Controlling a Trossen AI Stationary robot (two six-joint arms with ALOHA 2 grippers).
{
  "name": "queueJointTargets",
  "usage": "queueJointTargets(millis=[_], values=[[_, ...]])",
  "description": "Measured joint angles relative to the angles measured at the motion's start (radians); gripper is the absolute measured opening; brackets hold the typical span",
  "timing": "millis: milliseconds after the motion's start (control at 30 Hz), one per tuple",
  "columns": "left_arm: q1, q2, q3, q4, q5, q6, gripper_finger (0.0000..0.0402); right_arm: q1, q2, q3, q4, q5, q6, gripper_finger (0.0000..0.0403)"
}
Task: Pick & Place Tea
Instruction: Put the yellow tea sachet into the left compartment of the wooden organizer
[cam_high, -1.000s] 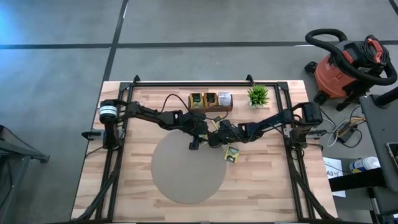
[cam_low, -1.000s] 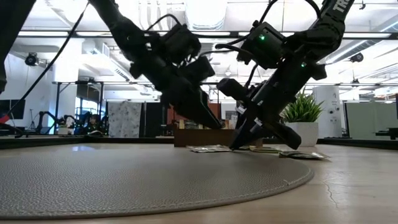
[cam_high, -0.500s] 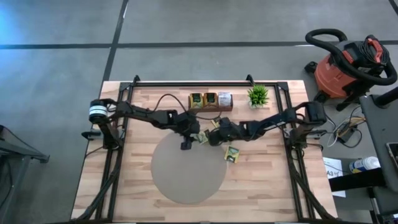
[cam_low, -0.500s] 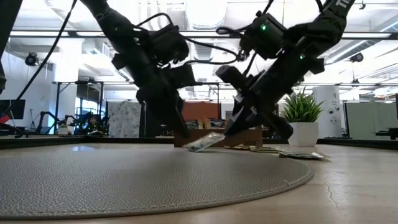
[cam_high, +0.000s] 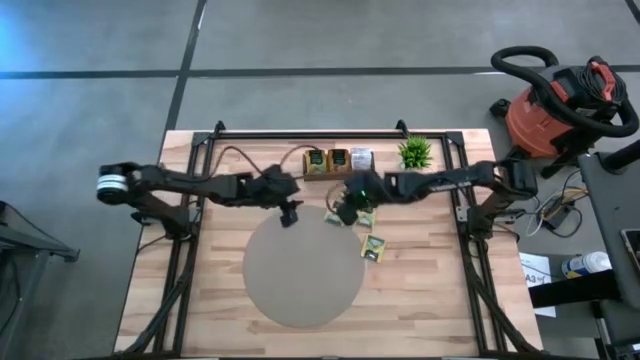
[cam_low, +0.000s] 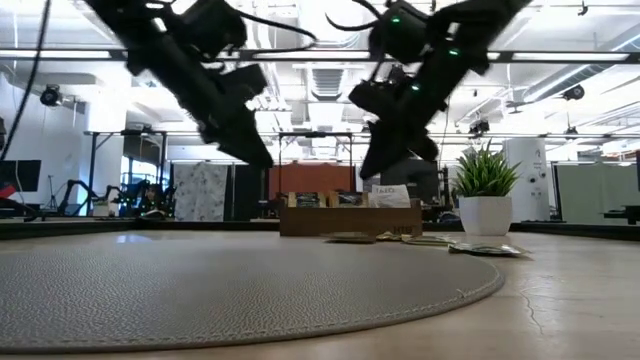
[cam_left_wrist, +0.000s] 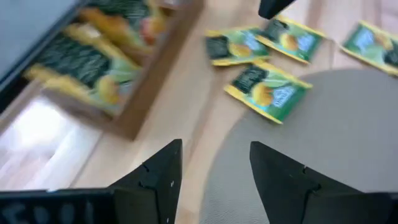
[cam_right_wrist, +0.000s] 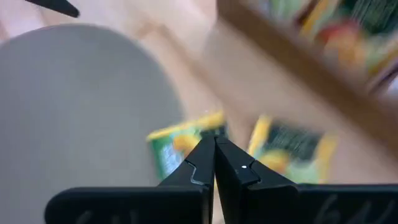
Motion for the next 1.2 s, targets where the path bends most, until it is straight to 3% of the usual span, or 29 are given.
queueJointTargets(millis=[200,333,467,600,667,867,1033,1200], values=[[0.0,-0.129,-0.135,0.039,-0.03,-0.165,0.0183,-0.133,0.002,0.164,-0.085,-0.031,-0.205,0.0008],[-0.005,-0.179,-0.202,0.096,0.003,-0.24,0.0183,-0.209,0.003,0.246,-0.233,-0.221,-0.21,0.0008],[-0.005,-0.163,-0.242,0.302,0.105,-0.226,0.0183,-0.209,0.016,0.233,-0.304,-0.337,-0.161,0.0008],[-0.005,-0.07,-0.235,0.505,0.145,-0.195,0.0183,-0.171,0.022,0.18,-0.305,-0.344,-0.105,0.0008],[0.0,0.011,-0.199,0.523,0.181,-0.19,0.0183,-0.155,0.023,0.15,-0.302,-0.339,-0.077,0.0008],[-0.015,0.299,-0.011,0.485,0.422,-0.138,0.0183,-0.145,0.023,0.074,-0.233,-0.337,0.014,0.0008],[-0.028,0.436,0.134,0.299,0.377,-0.068,0.0183,-0.146,0.024,0.035,-0.189,-0.337,0.065,0.0024],[-0.023,0.487,0.187,0.278,0.363,-0.028,0.0183,-0.146,0.024,0.011,-0.177,-0.348,0.097,0.007]])
